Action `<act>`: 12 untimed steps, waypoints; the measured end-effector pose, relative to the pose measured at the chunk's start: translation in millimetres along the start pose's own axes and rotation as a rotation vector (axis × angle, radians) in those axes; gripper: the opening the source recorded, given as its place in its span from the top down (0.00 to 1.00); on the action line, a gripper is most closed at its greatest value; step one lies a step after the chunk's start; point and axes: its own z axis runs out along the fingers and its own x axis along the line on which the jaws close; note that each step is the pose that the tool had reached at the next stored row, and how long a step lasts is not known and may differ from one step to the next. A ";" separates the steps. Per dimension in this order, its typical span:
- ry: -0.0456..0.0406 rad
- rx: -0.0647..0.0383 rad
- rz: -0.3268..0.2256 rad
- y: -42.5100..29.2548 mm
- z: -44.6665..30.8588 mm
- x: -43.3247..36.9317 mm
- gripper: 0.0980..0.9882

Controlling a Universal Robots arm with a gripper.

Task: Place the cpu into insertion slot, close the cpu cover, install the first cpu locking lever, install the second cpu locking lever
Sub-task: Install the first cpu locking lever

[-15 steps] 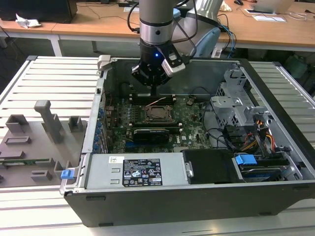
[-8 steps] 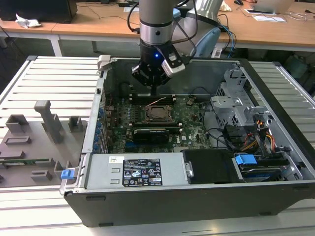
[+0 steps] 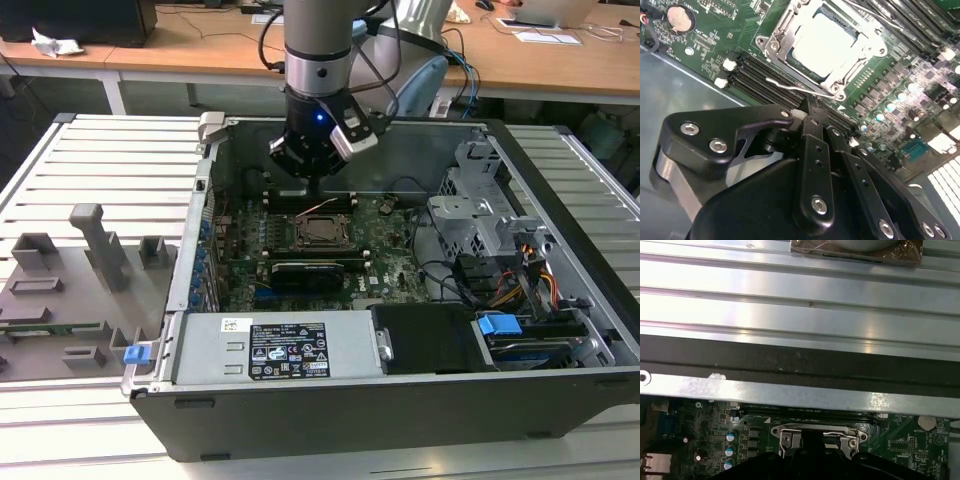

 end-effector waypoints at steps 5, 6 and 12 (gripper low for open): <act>-0.0006 -0.006 0.005 -0.5 10.2 -3.1 0.99; -0.0006 -0.006 0.005 -0.3 12.3 -3.3 0.99; -0.0007 -0.006 0.005 1.8 15.2 -5.8 0.99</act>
